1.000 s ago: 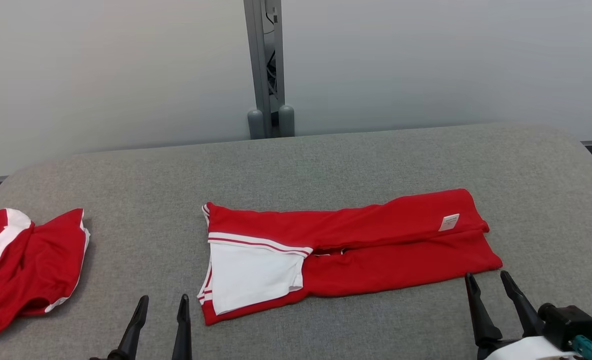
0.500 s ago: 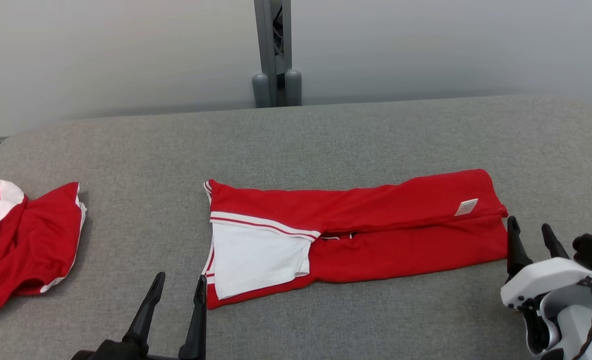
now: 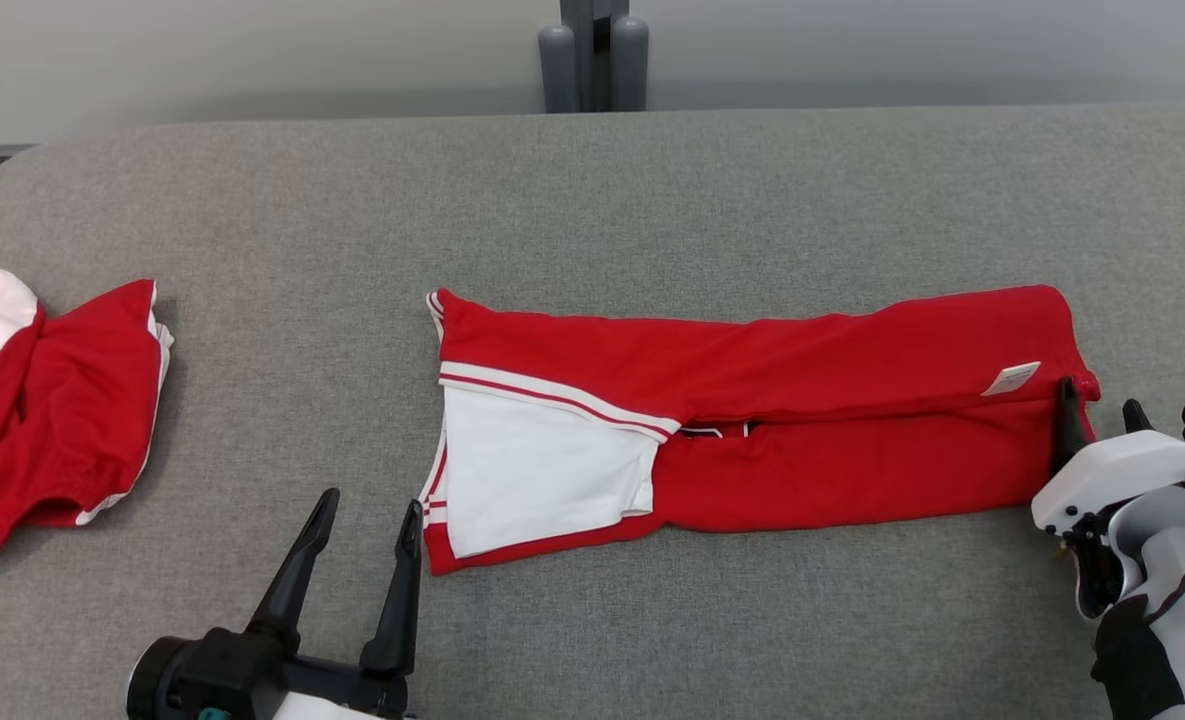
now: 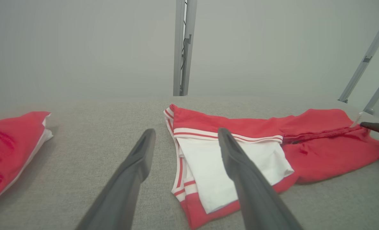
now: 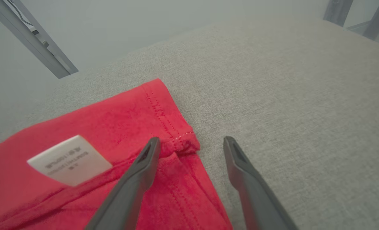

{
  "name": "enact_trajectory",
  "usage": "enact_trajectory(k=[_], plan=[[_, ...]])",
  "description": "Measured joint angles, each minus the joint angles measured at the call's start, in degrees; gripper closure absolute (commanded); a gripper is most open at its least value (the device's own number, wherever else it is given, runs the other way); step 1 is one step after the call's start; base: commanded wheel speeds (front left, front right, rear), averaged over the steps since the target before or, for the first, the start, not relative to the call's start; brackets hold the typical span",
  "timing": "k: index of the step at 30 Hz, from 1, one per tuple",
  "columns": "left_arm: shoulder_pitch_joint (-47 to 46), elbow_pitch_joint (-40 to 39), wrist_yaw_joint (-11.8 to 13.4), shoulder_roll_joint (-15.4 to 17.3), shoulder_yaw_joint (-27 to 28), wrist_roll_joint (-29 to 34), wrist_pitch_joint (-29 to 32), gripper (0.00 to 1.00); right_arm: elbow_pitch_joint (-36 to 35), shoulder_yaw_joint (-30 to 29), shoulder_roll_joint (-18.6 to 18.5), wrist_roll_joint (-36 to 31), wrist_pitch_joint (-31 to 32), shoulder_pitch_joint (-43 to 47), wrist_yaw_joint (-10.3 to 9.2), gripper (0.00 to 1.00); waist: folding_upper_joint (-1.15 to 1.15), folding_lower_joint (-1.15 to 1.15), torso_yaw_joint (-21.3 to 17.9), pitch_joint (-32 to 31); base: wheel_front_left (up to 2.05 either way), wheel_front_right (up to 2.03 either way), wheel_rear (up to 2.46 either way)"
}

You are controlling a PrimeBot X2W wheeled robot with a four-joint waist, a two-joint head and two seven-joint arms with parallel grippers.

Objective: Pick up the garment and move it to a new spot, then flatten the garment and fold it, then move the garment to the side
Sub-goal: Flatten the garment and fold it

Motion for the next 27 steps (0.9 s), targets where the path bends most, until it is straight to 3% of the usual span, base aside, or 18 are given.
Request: enact_trajectory(k=[8, 9, 11, 12, 20, 27], plan=[[-1.0, 0.6, -1.1, 0.0, 0.4, 0.7, 0.0, 0.0, 4.3, -8.2, 1.2, -6.1, -0.4, -0.9, 0.01, 0.0, 0.0, 0.0, 0.1, 1.6, 0.0, 0.0, 0.0], [-1.0, 0.8, -1.2, 0.0, 0.3, 0.8, 0.0, 0.0, 4.5, -9.0, 1.4, -7.2, -0.5, -0.9, 0.01, 0.44, 0.0, 0.0, 0.0, 1.5, 0.0, 0.0, 0.0], [-1.3, 0.9, -1.4, 0.0, 0.1, 0.8, 0.0, 0.0, 4.7, -10.5, 1.6, -8.5, -0.5, -0.9, 0.01, 0.85, 0.0, 0.0, 0.0, 1.3, 0.0, 0.0, 0.0], [-1.4, 1.0, -1.4, 0.0, 0.0, 0.9, 0.0, 0.0, 4.8, -11.1, 1.8, -9.1, -0.5, -0.9, 0.01, 1.0, 0.0, 0.0, 0.0, 1.1, 0.0, 0.0, 0.0], [-1.3, 1.4, -1.5, 0.0, -0.4, 1.0, 0.0, 0.0, 4.0, -13.8, 2.5, -11.8, -0.6, -0.5, 0.01, 1.0, 0.0, 0.0, 0.6, -0.5, 0.0, 0.0, 0.0], [-0.8, 1.5, -1.5, 0.0, -0.4, 1.5, 0.0, 0.0, -0.4, -12.9, 2.1, -11.8, -0.7, 1.2, 0.01, 1.0, 0.0, 0.0, 0.1, -1.9, 0.0, 0.0, 0.0]])
